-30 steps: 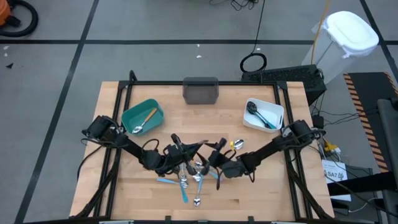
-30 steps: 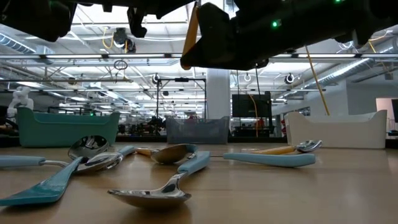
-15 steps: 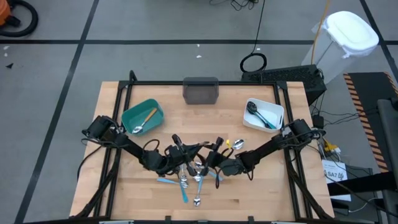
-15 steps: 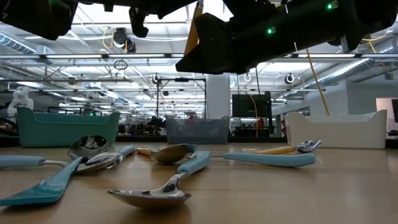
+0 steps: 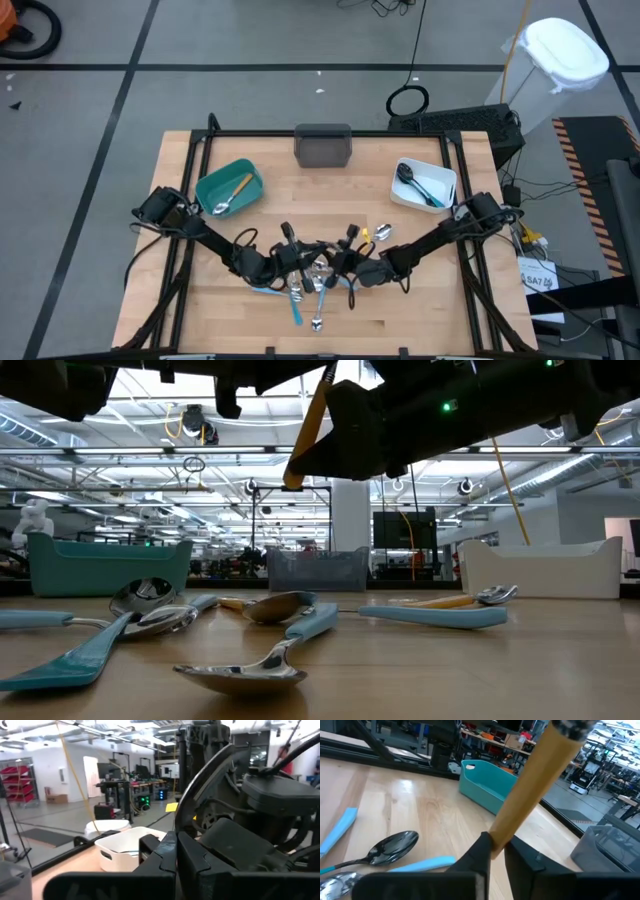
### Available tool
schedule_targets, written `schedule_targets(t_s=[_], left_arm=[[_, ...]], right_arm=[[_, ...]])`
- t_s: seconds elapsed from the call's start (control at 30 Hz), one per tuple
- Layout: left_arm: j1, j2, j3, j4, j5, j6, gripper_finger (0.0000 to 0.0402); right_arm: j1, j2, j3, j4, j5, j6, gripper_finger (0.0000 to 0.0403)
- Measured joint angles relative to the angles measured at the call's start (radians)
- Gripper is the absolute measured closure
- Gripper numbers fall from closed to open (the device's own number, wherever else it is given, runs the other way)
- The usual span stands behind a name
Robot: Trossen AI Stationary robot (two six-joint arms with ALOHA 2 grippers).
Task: Sort silverware by color (type)
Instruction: Put the yellow spoon into the green bin
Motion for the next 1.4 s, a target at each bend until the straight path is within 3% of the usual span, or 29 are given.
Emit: schedule_targets(t_s=[0.5, 0.67, 0.9, 1.07, 1.23, 1.4], left_arm=[[-0.02, -0.003, 0.0, -0.013, 0.0, 0.077, 0.04], [-0.023, -0.049, 0.001, -0.137, 0.018, -0.001, 0.0374], [-0.013, -0.21, 0.001, -0.565, 0.105, -0.178, 0.0327], [0.017, -0.321, 0.0, -0.862, 0.237, -0.336, 0.0319], [0.054, -0.333, 0.0, -0.933, 0.406, -0.375, 0.0319], [0.074, -0.314, 0.0, -0.933, 0.491, -0.326, 0.0318]], right_arm=[[0.023, -0.044, 0.0, -0.121, 0.003, -0.013, 0.0375], [0.024, -0.083, 0.0, -0.22, -0.004, 0.052, 0.0376], [0.038, -0.133, 0.0, -0.384, -0.018, 0.137, 0.0377], [0.039, -0.166, 0.0, -0.472, -0.087, 0.199, 0.0377], [0.033, -0.17, 0.001, -0.486, -0.158, 0.216, 0.0377], [0.017, -0.17, 0.0, -0.5, -0.216, 0.248, 0.0377]])
